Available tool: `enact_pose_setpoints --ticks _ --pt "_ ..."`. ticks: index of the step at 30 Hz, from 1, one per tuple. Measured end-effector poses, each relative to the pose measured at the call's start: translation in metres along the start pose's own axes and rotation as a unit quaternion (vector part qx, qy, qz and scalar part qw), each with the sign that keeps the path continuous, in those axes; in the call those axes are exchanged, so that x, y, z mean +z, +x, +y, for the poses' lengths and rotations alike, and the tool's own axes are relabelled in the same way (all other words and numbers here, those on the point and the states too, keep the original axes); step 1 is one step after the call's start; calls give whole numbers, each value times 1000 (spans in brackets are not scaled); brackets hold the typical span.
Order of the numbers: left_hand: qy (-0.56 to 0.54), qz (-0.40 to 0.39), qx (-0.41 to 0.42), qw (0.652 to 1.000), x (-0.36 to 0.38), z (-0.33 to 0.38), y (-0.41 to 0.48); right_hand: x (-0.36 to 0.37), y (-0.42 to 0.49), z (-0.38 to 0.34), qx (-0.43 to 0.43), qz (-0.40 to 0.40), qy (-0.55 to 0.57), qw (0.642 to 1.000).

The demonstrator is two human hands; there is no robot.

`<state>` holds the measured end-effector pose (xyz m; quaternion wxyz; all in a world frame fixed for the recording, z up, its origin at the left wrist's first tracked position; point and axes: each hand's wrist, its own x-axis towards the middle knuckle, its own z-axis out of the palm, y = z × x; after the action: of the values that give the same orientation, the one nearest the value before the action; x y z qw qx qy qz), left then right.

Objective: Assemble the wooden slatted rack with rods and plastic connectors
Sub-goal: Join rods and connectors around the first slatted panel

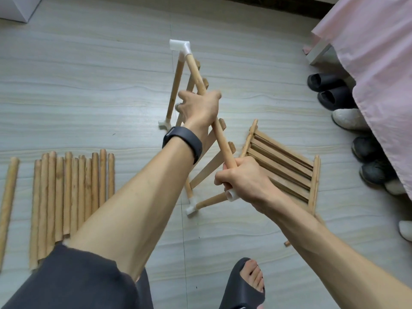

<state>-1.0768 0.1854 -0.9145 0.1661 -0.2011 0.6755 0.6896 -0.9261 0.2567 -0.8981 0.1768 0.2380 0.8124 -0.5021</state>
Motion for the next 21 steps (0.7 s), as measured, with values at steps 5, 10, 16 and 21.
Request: enact_pose_setpoints --ticks 5,10,16,21 --pt "25 28 45 998 -1 0 6 -6 6 2 -2 -2 -5 1000" --pt "-125 -15 20 992 5 3 0 -7 8 4 -8 11 21 1000" --pt "-88 -33 33 995 15 0 0 -15 9 8 5 -17 65 998" --pt "-71 -31 50 996 11 -1 2 -6 2 10 2 22 101 995"
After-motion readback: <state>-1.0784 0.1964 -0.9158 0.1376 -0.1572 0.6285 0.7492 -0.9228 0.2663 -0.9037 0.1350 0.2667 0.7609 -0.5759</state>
